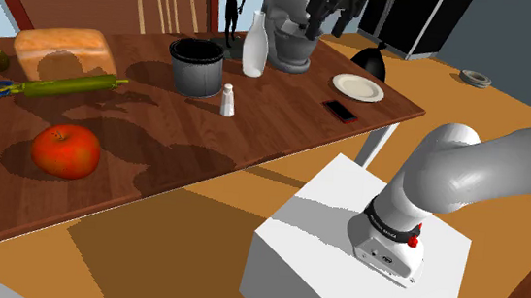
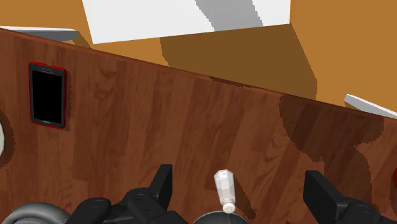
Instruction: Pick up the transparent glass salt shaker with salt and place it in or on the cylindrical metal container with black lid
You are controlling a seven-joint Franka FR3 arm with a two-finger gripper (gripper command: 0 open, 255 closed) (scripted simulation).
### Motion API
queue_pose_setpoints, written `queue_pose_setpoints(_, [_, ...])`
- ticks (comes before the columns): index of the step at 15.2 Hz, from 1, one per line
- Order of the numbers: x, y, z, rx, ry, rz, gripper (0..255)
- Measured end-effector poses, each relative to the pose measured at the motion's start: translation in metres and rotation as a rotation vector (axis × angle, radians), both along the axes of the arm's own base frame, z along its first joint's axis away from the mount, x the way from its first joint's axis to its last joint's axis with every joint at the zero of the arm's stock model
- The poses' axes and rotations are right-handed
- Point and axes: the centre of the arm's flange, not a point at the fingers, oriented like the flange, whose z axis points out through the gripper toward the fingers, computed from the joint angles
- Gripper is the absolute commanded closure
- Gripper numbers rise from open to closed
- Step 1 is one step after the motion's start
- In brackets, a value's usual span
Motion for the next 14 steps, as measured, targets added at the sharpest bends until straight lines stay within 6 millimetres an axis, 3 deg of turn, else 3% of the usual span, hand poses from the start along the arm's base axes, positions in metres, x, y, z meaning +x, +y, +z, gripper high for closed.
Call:
queue_pose_setpoints(2, [0.003, 0.001, -0.005, 0.001, -0.001, -0.003, 0])
queue_pose_setpoints(5, [0.026, 0.000, -0.028, 0.005, -0.009, -0.018, 0])
queue_pose_setpoints(14, [0.098, 0.010, -0.117, 0.019, -0.041, -0.073, 0])
